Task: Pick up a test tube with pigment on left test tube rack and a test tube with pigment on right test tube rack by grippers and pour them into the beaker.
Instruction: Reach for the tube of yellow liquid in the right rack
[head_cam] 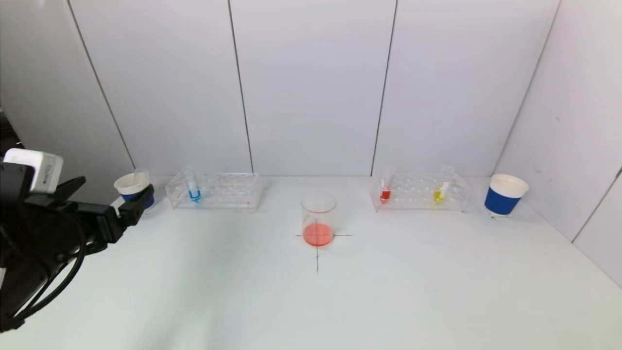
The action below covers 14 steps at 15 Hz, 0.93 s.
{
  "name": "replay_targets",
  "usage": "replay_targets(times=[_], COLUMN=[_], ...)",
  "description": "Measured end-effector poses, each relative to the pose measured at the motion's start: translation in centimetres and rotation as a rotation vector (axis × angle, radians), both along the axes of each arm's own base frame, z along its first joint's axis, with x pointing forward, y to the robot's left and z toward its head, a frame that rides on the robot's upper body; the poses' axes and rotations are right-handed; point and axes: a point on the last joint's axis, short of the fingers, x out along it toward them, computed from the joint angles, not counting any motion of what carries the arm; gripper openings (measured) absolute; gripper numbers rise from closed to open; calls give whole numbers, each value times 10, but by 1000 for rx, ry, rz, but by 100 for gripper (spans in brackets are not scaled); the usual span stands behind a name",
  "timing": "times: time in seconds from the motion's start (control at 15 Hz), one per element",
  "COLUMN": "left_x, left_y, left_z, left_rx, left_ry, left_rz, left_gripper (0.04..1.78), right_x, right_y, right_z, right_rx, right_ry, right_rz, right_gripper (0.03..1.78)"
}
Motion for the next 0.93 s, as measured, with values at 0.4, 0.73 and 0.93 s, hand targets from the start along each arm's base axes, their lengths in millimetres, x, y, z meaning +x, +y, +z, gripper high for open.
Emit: replay_targets(times=[0.4,0.73,0.93], left_x=[-80,-143,-179], left_y=[5,10,12], left_z=[-12,-21,-38], left_rx=[52,64,80], left_ry=[-61,-93,-69], left_rz=[68,101,115], left_gripper=[176,176,176], right_x=[0,0,0], right_y=[0,0,0], right_z=[0,0,0], right_rx=[0,0,0], right_ry=[0,0,0], right_rz=[0,0,0], right_gripper=[177,177,177])
